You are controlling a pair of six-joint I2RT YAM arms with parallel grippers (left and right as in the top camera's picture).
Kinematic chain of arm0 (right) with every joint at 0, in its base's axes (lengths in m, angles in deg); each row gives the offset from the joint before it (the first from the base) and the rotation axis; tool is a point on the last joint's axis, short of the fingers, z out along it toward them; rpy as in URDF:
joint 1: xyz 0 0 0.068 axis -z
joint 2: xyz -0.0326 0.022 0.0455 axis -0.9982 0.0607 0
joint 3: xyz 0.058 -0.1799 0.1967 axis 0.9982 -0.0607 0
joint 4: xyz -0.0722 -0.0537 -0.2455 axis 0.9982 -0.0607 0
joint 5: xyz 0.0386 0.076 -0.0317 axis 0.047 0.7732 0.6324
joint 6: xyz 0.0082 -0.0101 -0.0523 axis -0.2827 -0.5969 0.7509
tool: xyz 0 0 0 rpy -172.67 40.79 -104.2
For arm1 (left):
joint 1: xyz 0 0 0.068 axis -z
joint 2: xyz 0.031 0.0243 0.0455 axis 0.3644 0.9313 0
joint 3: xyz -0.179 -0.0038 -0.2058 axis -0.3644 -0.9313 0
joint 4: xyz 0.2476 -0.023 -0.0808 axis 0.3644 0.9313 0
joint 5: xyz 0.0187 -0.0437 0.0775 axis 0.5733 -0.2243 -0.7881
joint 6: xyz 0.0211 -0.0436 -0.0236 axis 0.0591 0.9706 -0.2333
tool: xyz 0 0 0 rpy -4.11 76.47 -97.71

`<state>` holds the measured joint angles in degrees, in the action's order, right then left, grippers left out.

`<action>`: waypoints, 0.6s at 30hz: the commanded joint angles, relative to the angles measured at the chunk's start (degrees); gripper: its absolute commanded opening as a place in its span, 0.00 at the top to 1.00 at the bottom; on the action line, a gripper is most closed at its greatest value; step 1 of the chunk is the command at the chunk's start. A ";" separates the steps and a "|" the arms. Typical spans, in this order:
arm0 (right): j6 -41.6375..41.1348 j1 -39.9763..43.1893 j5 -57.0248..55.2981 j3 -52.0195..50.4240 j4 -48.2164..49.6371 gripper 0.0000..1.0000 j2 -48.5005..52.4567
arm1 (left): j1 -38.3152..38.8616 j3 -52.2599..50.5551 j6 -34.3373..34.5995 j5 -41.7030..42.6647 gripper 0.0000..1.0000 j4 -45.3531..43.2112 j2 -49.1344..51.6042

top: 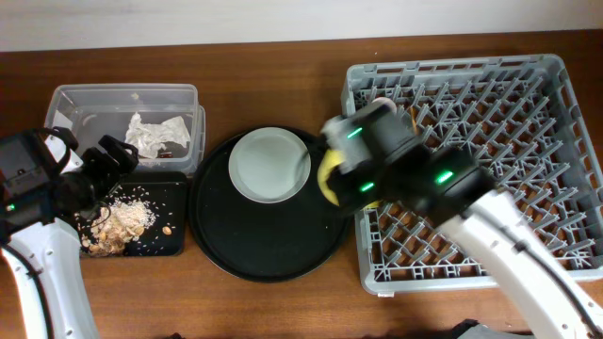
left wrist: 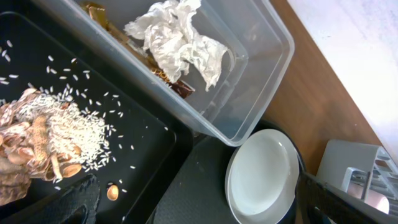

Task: Sort waste into correct bins and load items into the dishwasher rack
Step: 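Grasp the yellow bowl with the right gripper and lift it, then place the yellow bowl upside down in the rack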

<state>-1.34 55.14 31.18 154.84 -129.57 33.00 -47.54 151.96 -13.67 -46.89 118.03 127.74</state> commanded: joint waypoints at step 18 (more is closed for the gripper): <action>31.95 48.04 69.59 -35.91 9.79 0.87 5.79 | -0.15 0.76 -0.52 0.37 0.01 0.07 -0.24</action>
<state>29.61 101.26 100.71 119.28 -119.96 38.42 -47.54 151.96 -13.67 -46.91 118.07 127.74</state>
